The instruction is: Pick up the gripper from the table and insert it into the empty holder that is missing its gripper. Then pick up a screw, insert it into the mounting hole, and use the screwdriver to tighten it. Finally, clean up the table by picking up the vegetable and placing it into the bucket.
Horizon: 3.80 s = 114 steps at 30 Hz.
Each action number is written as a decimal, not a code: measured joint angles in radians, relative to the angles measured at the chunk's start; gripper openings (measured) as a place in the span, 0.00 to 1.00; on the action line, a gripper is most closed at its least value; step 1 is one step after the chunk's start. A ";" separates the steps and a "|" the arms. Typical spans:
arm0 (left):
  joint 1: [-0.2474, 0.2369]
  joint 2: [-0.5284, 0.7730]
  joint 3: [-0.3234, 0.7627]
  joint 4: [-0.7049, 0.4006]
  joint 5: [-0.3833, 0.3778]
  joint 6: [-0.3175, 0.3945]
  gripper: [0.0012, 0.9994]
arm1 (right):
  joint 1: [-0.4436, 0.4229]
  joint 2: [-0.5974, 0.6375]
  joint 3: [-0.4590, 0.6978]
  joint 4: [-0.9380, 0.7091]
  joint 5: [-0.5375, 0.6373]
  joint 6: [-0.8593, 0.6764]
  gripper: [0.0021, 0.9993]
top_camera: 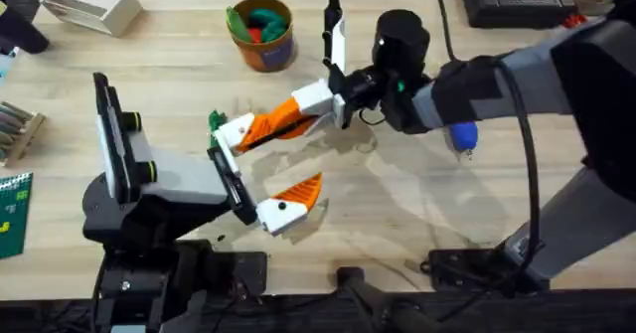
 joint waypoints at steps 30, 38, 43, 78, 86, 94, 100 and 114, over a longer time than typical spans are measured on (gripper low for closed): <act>0.003 0.000 0.000 0.000 -0.001 0.000 0.99 | 0.027 0.011 0.035 -0.037 0.014 -0.005 0.01; 0.002 0.000 0.000 0.000 0.006 0.000 0.99 | 0.042 0.011 0.036 -0.038 0.022 -0.008 0.64; 0.002 0.000 0.000 0.000 0.007 0.000 0.99 | 0.050 0.011 0.036 -0.038 0.022 -0.008 0.80; 0.002 0.000 0.000 0.000 0.007 0.000 0.99 | -0.287 -0.396 0.583 -1.964 0.531 -1.207 0.81; 0.003 0.000 0.000 0.000 0.007 0.000 0.99 | -0.154 -0.396 0.841 -2.239 1.074 -1.333 0.81; 0.002 0.000 0.000 0.000 0.007 0.000 0.99 | -0.061 -0.285 0.932 -2.326 1.328 -1.342 0.81; 0.002 0.000 0.000 0.000 0.007 0.000 0.99 | 0.006 -0.181 0.954 -2.310 1.362 -1.332 0.81; 0.002 0.000 0.000 0.000 0.007 0.000 0.99 | -0.049 -0.177 0.815 -2.222 1.389 -1.326 0.80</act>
